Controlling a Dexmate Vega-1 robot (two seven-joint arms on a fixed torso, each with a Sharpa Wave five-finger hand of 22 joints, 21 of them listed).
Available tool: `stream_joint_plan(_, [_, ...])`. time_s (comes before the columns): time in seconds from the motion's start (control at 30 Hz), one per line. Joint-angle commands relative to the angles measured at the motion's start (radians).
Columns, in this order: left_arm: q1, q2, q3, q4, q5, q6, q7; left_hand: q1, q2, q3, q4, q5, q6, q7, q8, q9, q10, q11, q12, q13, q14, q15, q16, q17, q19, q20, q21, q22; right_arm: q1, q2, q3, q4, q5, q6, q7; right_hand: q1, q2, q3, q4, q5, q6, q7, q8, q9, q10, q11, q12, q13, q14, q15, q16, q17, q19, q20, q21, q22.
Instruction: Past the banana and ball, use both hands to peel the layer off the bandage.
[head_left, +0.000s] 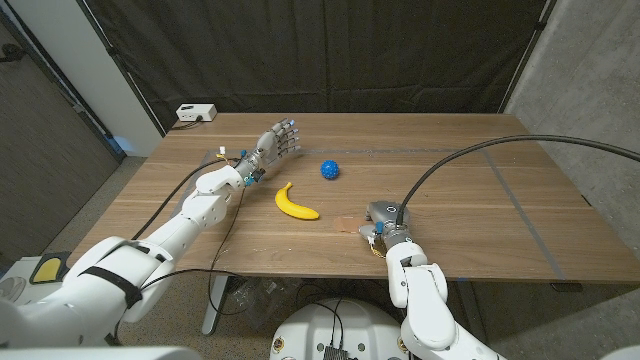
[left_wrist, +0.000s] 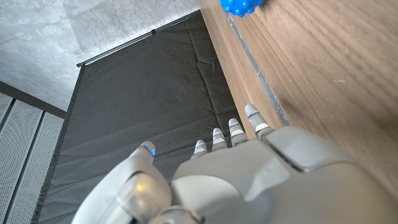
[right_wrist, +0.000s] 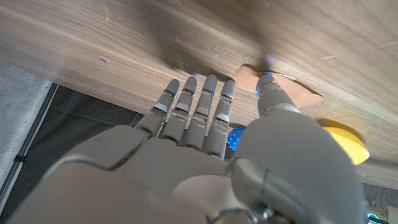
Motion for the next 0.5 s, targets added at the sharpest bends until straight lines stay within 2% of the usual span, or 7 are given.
stream_joint_plan(0.03, [0.017, 0.015, -0.004, -0.032, -0.005, 0.006, 0.011, -0.005, -0.001, -0.004, -0.002, -0.005, 0.001, -0.003, -0.002, 0.002, -0.005, 0.006, 0.000, 0.001, 0.004, 0.005, -0.002, 0.005, -0.005, 0.006, -0.004, 0.006, 0.025, -0.001, -0.024, 0.019, -0.010, -0.016, 0.046, 0.000, 0.005, 0.005, 0.002, 0.007, 0.018, -0.002, 0.007, 0.003, -0.007, 0.001, -0.003, 0.003, -0.002, -0.103, -0.007, 0.001, 0.002, 0.000, 0.003, 0.002])
stream_joint_plan(0.13, [0.017, 0.016, -0.004, -0.032, -0.007, 0.005, 0.009, -0.004, -0.001, -0.004, -0.003, -0.005, 0.001, -0.002, -0.002, 0.002, -0.004, 0.006, 0.000, 0.001, 0.004, 0.007, -0.002, 0.005, -0.004, 0.004, -0.004, 0.006, 0.032, 0.000, -0.030, 0.028, -0.020, -0.019, 0.059, 0.003, 0.001, 0.004, -0.001, 0.008, 0.023, -0.002, 0.009, 0.002, -0.007, -0.004, -0.004, 0.003, -0.005, -0.105, -0.010, 0.000, -0.002, 0.001, 0.002, 0.002])
stream_joint_plan(0.37, [0.017, 0.014, -0.007, -0.028, -0.011, 0.000, 0.007, -0.004, -0.001, -0.004, -0.003, -0.005, 0.001, -0.001, -0.002, 0.002, -0.006, 0.005, -0.001, 0.001, 0.003, 0.007, -0.003, 0.005, -0.005, 0.005, -0.004, 0.006, 0.040, 0.006, -0.042, 0.049, -0.070, -0.032, 0.096, 0.042, -0.012, 0.010, -0.025, 0.016, 0.028, -0.009, 0.008, 0.002, 0.004, -0.023, 0.000, 0.005, -0.003, -0.115, -0.015, -0.006, -0.003, -0.001, 0.003, 0.002])
stream_joint_plan(0.47, [0.016, 0.013, -0.009, -0.025, -0.014, -0.003, 0.005, -0.004, 0.000, -0.005, -0.003, -0.005, 0.001, -0.001, -0.002, 0.002, -0.007, 0.004, -0.001, 0.001, 0.004, 0.007, -0.003, 0.005, -0.005, 0.005, -0.005, 0.006, 0.041, 0.008, -0.045, 0.061, -0.092, -0.031, 0.103, 0.061, -0.019, 0.013, -0.034, 0.022, 0.045, -0.013, 0.013, 0.002, 0.018, -0.035, 0.004, 0.006, 0.001, -0.122, -0.016, -0.007, -0.003, -0.003, 0.003, 0.002])
stream_joint_plan(0.5, [0.016, 0.013, -0.009, -0.024, -0.015, -0.004, 0.004, -0.004, 0.000, -0.005, -0.003, -0.005, 0.001, -0.001, -0.002, 0.002, -0.007, 0.003, -0.001, 0.001, 0.004, 0.007, -0.003, 0.005, -0.005, 0.005, -0.005, 0.006, 0.041, 0.009, -0.045, 0.063, -0.095, -0.030, 0.104, 0.074, -0.021, 0.014, -0.036, 0.027, 0.076, -0.017, 0.025, 0.002, 0.031, -0.043, 0.009, 0.008, 0.011, -0.132, -0.013, -0.007, -0.003, -0.004, 0.004, 0.001])
